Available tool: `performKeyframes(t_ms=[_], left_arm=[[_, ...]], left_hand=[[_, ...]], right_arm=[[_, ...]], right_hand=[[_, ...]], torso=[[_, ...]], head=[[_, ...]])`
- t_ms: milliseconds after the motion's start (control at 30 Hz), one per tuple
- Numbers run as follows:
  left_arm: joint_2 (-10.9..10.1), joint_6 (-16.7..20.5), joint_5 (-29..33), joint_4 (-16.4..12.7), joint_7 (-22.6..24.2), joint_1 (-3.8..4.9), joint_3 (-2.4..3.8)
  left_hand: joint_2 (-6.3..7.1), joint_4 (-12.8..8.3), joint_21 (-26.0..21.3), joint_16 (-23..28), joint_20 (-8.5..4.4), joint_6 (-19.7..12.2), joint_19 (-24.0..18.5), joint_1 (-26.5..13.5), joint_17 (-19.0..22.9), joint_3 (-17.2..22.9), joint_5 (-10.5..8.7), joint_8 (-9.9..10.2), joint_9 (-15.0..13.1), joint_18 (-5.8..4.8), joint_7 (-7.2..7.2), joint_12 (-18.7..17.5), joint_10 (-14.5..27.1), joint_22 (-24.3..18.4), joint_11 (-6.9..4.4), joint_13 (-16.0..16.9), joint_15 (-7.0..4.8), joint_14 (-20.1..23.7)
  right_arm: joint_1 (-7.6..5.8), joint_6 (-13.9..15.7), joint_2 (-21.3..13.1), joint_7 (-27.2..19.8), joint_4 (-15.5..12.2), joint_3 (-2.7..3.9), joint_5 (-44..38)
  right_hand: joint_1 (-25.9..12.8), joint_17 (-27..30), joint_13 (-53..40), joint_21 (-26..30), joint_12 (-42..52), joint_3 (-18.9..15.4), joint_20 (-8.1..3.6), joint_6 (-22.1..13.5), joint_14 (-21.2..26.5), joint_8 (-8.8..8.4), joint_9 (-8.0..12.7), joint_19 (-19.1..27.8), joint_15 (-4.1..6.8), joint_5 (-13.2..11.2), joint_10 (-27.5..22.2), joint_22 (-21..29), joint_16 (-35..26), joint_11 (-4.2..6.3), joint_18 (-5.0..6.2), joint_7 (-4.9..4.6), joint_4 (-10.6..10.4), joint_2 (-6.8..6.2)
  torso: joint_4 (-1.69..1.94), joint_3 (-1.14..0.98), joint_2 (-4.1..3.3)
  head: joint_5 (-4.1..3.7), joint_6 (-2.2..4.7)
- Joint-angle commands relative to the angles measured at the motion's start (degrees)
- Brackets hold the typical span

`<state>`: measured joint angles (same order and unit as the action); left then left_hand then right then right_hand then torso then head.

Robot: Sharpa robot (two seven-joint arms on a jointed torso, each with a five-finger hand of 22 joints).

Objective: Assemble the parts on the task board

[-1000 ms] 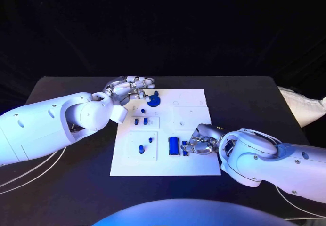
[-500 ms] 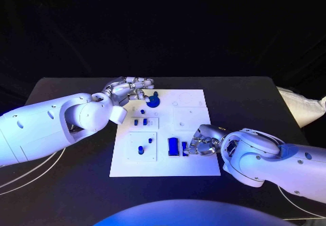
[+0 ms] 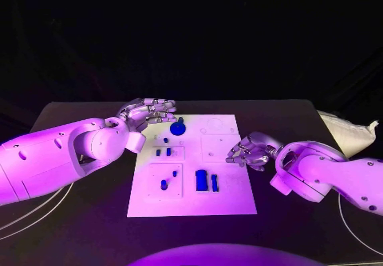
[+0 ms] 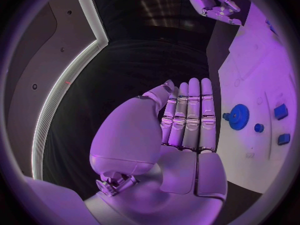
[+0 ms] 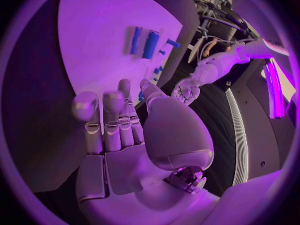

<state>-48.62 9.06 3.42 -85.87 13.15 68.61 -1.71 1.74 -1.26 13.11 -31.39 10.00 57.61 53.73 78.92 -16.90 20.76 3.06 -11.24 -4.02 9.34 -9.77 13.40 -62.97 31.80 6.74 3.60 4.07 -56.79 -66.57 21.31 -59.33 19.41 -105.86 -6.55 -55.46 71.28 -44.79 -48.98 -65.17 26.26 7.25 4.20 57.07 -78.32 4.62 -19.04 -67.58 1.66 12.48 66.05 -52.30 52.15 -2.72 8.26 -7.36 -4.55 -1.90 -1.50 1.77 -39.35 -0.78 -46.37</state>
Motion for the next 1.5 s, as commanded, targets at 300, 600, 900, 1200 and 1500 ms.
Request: performKeyframes(t_ms=[300,600,900,1200,1500], left_arm=[[1.8,6.3,1.7,3.6,5.0,-1.95,-0.20],[4.9,10.5,3.6,8.4,9.3,-3.55,-0.25],[6.7,9.9,2.9,11.7,7.6,-3.98,-0.27],[6.0,16.8,1.2,7.4,10.1,-5.19,0.27],[4.5,29.8,-2.1,-0.8,14.7,-7.50,1.29]], left_hand=[[1.80,0.7,-9.7,17.3,5.45,-1.6,-13.0,-0.8,7.8,2.0,-0.23,3.8,0.2,1.10,-1.15,-8.6,1.1,-10.8,2.37,0.0,4.43,3.6],[2.95,2.0,-9.6,22.9,6.55,-3.3,-15.4,-2.9,10.7,-1.6,-0.29,6.2,0.4,1.10,-0.11,-10.0,4.8,-14.4,4.06,-0.1,5.71,6.0],[-1.74,1.3,-13.1,26.8,1.59,-19.9,-29.7,-25.5,16.9,-8.7,-3.06,11.2,4.0,-2.35,2.87,-13.4,23.8,-21.6,0.92,-3.6,3.03,22.0],[-1.74,1.3,-13.1,31.4,-1.95,-31.6,-37.2,-42.0,16.9,-12.5,-3.06,11.2,4.0,-3.75,4.92,-13.4,36.0,-24.8,-1.39,-3.6,0.85,32.8],[-1.74,1.3,-13.1,31.4,-4.41,-39.6,-42.3,-53.3,16.9,-15.1,-3.06,11.2,4.0,-4.95,9.77,-13.4,44.2,-26.9,-6.74,-3.6,-4.07,40.2]], right_arm=[[-3.24,-1.1,4.0,-31.9,13.9,0.80,40.7],[-3.02,-5.5,12.7,-39.7,29.7,2.72,46.0],[-1.62,-3.7,16.2,-38.0,34.9,3.95,44.4],[0.45,3.1,15.8,-40.9,30.0,4.62,47.3],[4.52,16.6,15.0,-46.6,20.4,5.94,52.9]], right_hand=[[5.6,24.1,27.1,35.7,-21.9,7.1,5.60,-4.2,15.7,-1.03,5.6,14.6,-6.39,-3.3,-4.6,29.4,-37.1,-5.19,1.99,-4.33,1.9,-0.23],[5.4,35.7,40.3,51.9,-22.6,4.1,10.40,-5.1,20.4,-1.02,11.0,16.7,-10.24,-4.8,-8.2,41.0,-48.5,-7.20,2.29,-3.55,4.4,0.02],[-17.7,44.8,49.0,59.4,-26.3,-1.0,6.26,-20.6,37.1,-4.62,19.0,30.8,-7.64,-7.0,-25.4,47.2,-52.2,-4.29,-1.14,-0.45,4.5,1.90],[-34.3,44.8,49.0,65.2,-26.3,-3.0,3.04,-31.9,49.8,-4.62,19.0,42.1,-5.79,-12.5,-38.0,52.3,-52.2,-2.13,-2.72,1.87,4.5,1.90],[-45.6,44.8,49.0,65.2,-26.3,-7.2,0.82,-39.6,58.5,-4.62,19.0,49.9,-1.66,-12.5,-46.6,52.3,-52.2,2.72,-3.96,7.36,4.5,1.90]], torso=[[-0.23,0.46,4.42],[-0.37,0.01,6.26],[-0.30,-0.20,6.24],[1.47,-1.75,8.14],[1.50,-1.77,8.17]], head=[[-1.09,4.70],[-1.39,9.33],[-1.24,10.45],[0.75,11.97],[0.78,12.00]])
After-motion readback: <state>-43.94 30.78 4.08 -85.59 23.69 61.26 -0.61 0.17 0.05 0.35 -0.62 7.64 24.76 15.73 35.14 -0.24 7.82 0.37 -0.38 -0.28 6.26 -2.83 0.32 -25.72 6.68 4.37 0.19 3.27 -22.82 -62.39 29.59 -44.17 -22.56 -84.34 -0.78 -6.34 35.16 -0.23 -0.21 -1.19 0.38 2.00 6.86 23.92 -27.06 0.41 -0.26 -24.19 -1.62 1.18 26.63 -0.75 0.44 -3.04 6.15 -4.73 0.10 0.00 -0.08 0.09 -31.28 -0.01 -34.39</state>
